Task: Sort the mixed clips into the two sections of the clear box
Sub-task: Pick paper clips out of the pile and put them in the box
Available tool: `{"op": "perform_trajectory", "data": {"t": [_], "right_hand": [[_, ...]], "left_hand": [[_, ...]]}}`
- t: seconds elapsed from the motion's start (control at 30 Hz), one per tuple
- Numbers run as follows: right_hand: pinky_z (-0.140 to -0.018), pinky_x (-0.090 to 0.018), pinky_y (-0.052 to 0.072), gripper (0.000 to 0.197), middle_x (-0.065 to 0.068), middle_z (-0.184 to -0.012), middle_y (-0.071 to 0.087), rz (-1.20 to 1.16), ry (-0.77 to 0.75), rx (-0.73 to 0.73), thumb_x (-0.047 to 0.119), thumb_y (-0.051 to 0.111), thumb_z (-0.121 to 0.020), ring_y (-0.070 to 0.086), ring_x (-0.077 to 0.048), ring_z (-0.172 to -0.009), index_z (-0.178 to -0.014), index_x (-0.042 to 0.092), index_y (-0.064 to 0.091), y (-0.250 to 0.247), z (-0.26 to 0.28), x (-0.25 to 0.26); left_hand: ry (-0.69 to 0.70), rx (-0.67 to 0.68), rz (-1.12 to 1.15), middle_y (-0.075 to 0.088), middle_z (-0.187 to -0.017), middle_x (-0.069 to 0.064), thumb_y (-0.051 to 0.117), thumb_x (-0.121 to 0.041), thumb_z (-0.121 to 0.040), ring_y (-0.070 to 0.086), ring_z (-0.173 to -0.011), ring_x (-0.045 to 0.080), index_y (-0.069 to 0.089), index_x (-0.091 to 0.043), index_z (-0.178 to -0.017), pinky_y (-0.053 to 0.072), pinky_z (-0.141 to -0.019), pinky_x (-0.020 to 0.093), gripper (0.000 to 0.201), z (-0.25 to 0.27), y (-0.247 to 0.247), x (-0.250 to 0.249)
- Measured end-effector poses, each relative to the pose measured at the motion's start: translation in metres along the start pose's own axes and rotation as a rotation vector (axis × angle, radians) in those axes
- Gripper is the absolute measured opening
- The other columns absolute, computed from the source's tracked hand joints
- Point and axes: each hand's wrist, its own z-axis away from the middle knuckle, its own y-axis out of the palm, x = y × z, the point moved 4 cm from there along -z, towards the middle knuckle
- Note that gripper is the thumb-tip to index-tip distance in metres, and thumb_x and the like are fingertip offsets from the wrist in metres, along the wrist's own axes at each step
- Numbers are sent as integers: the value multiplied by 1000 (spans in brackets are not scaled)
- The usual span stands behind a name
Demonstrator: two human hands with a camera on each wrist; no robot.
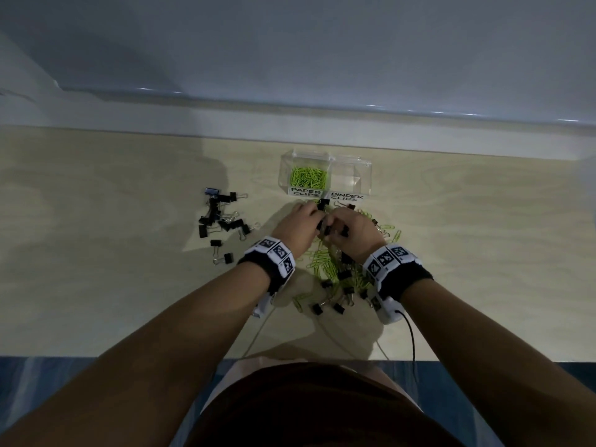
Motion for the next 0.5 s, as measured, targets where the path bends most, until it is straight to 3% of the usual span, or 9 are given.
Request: {"op": "perform_trajectory", "data": {"t": [0.07, 0.17, 0.3, 0.4, 0.5], "right_hand": [[-69, -30, 54, 23, 4, -78, 65, -176, 87, -86, 7, 70, -74, 63, -15, -73, -85, 24, 58, -4, 5, -3], [-68, -23, 54, 17, 3, -75, 66, -418, 183, -190, 2, 65, -79, 66, -11, -71, -86, 15, 58, -9, 12, -7], [-60, -32, 51, 8, -5, -73, 63, -620, 381, -344, 4, 60, -81, 60, -18, -64, -81, 12, 57, -23, 21, -22], [-61, -31, 48, 2, -5, -75, 63, -502, 480, -424, 11, 58, -82, 57, -17, -64, -82, 12, 56, -37, 29, -39], [-70, -35, 51, 14, -3, -87, 62, -48, 508, -376, 24, 60, -82, 58, -22, -78, -91, 14, 57, -44, 34, -51]], "left_hand": [[-6, 8, -39, 49, -121, 14, 58, -5, -86, 44, -113, 32, 54, -5, -121, 45, -94, 45, 36, -5, 4, 1], [14, -13, -52, 48, -125, 11, 59, -14, -88, 41, -117, 30, 54, -6, -120, 42, -98, 43, 33, -6, 7, 5], [25, -156, 96, 51, -123, 6, 53, -23, -92, 43, -116, 22, 53, -10, -117, 36, -100, 29, 28, 10, -5, 12], [-84, -284, 214, 55, -109, 8, 46, -20, -96, 47, -99, 17, 51, -9, -111, 37, -85, 25, 20, 32, -21, 35], [-226, -335, 73, 55, -108, 12, 45, -15, -93, 50, -99, 27, 51, -7, -109, 42, -85, 36, 19, 51, -29, 75]]}}
